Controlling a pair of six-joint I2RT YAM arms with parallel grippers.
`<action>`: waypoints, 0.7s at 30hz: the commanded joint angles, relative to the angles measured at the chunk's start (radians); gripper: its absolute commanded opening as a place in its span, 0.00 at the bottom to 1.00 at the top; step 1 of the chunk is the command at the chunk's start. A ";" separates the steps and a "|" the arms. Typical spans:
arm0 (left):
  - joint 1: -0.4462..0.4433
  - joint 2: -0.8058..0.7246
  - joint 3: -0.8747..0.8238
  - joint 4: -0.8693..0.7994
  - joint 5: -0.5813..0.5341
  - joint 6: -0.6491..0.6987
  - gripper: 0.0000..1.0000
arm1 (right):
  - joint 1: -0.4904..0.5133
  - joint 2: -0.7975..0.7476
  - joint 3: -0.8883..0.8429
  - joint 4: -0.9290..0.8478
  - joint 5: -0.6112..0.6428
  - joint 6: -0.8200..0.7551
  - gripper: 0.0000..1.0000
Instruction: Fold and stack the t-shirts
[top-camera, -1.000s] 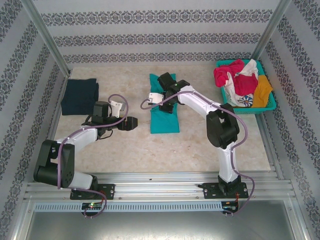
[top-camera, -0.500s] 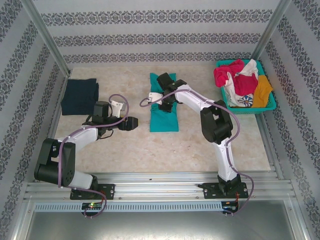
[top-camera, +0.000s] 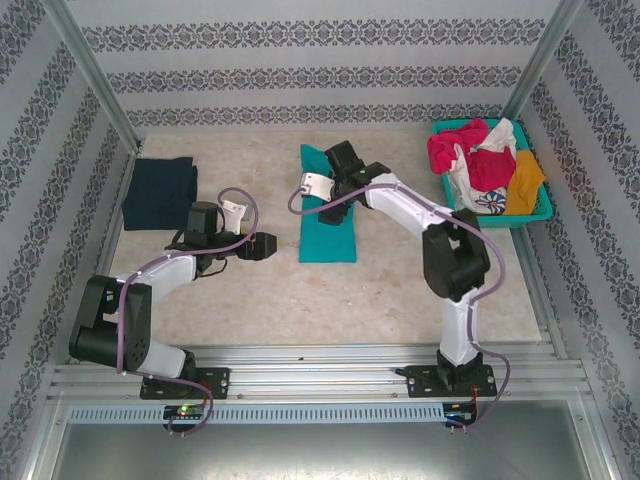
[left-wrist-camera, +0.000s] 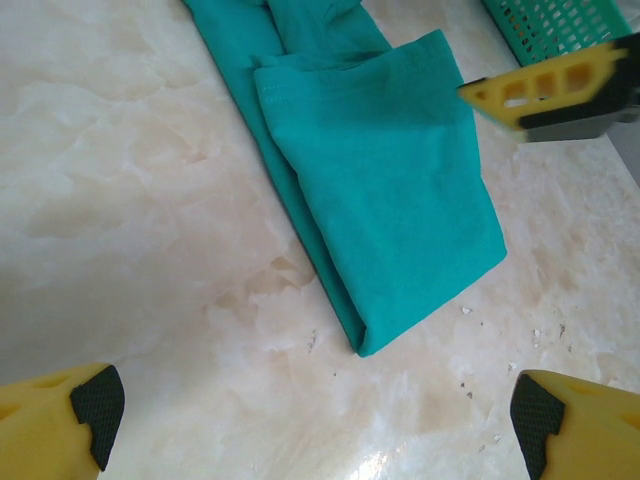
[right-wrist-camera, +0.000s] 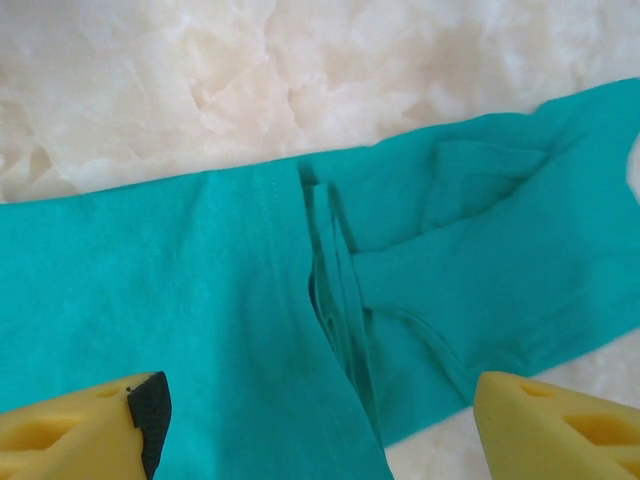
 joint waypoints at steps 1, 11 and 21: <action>-0.010 -0.016 0.003 0.061 0.018 -0.012 1.00 | 0.020 -0.101 -0.113 0.057 -0.016 -0.008 0.80; -0.010 -0.048 -0.007 0.023 -0.012 0.013 1.00 | 0.161 -0.198 -0.391 0.043 -0.076 -0.020 0.68; -0.009 -0.070 -0.013 -0.006 -0.010 0.020 1.00 | 0.162 -0.059 -0.341 0.025 -0.029 -0.033 0.62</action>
